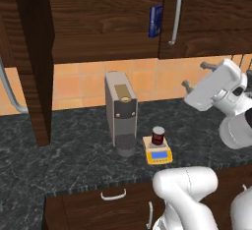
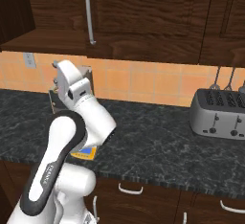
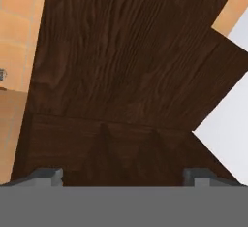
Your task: Pick the canned food and place it on the digital scale for weighing, and close the cabinet.
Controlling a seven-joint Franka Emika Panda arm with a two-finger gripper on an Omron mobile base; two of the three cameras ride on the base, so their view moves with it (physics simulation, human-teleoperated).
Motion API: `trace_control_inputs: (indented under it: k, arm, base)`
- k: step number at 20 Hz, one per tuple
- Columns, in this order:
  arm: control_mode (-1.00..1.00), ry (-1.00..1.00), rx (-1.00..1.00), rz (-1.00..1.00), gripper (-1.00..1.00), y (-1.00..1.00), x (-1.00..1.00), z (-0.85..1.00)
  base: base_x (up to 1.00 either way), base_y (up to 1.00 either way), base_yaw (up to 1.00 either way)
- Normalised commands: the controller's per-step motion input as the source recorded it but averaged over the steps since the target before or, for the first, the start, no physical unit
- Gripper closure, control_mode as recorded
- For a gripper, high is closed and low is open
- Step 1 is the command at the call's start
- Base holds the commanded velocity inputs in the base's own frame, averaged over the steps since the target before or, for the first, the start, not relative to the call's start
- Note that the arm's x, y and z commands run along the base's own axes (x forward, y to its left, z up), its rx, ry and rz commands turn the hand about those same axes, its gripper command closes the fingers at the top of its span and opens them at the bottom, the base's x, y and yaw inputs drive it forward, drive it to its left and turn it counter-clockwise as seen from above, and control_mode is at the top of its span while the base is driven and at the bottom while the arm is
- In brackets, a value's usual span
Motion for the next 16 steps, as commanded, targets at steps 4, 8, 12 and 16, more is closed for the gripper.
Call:
trace_control_inputs:
  k: [4, 8, 12, 16]
  arm:
    - [-1.00, -0.02, -0.22, 0.00, -1.00, 0.78, -0.60, 0.00]
    - [-1.00, -0.11, -0.18, 0.00, -1.00, 0.90, -0.74, 0.00]
    - [-1.00, -0.10, -0.05, -0.01, -1.00, 1.00, -0.68, -0.02]
    - [-1.00, -0.01, -0.04, -0.04, -1.00, 1.00, -0.67, -0.11]
  base:
    - [0.00, 0.00, 0.00]
    - [0.00, 0.00, 0.00]
    - [0.00, 0.00, 0.00]
    - [0.00, 0.00, 0.00]
